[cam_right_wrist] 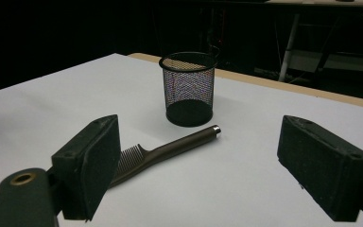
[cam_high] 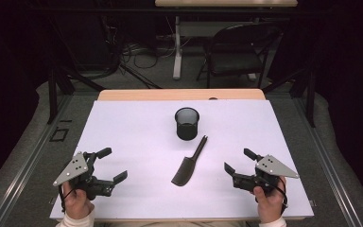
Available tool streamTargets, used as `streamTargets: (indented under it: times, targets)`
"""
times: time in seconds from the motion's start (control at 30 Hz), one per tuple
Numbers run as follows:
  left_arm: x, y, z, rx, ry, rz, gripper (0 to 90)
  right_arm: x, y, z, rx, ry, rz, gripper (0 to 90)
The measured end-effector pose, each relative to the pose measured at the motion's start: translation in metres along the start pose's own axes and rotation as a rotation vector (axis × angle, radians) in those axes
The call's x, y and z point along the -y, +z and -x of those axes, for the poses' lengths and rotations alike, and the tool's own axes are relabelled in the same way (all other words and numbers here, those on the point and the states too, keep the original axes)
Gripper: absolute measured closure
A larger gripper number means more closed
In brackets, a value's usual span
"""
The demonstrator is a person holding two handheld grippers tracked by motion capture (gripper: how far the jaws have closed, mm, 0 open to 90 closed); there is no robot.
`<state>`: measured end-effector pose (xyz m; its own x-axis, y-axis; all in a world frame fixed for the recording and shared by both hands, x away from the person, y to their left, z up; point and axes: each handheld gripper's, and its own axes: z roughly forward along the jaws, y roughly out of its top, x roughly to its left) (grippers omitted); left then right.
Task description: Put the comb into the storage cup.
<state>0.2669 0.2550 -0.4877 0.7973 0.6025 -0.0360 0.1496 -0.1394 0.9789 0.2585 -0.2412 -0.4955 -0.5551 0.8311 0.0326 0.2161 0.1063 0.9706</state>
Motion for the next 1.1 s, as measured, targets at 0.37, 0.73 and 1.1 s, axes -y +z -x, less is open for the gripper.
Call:
streamTargets:
  times: [0.37, 0.73, 1.1]
  targets:
    - [0.003, 0.004, -0.001, 0.012, -0.008, 0.0, 2.8, 0.003, 0.01, 0.001, 0.006, 0.024, -0.057, 8.6]
    - [0.005, 0.006, 0.0, 0.018, 0.005, -0.019, 2.8, 0.006, 0.021, 0.001, 0.018, 0.059, -0.135, 3.2]
    - [0.005, 0.004, 0.001, 0.017, 0.002, -0.019, 2.8, 0.005, 0.025, 0.002, 0.039, 0.017, -0.144, 18.7]
